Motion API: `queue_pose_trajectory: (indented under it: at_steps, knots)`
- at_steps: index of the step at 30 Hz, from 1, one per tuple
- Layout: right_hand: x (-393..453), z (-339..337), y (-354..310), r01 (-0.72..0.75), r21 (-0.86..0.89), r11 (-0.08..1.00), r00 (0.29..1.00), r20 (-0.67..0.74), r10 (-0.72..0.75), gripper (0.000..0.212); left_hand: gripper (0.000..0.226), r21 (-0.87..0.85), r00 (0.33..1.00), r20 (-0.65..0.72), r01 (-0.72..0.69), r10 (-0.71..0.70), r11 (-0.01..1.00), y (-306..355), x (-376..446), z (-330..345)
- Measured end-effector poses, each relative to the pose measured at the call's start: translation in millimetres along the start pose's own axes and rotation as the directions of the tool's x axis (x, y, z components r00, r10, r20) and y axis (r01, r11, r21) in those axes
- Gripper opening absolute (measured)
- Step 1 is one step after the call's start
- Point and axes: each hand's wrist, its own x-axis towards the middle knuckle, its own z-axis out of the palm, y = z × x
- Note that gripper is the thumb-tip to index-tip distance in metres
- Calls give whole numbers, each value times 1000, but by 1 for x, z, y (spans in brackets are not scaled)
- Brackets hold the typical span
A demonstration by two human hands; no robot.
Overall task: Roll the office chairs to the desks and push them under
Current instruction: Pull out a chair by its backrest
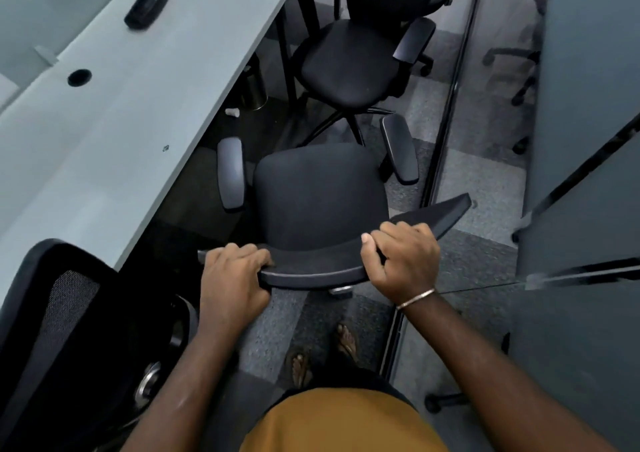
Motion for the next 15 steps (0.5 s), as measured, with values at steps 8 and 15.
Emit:
queue_pose_trajectory:
  at_steps: [8, 15]
  knots:
    - [-59, -29, -25, 1, 19, 1000, 1000, -24, -1, 38, 34, -116, 995, 78, 67, -58, 991, 9, -79, 0]
    - [-86, -38, -52, 1, 2, 1000, 1000, 4, -1, 35, 36, -98, 996, 74, 53, -46, 994, -7, -110, -3]
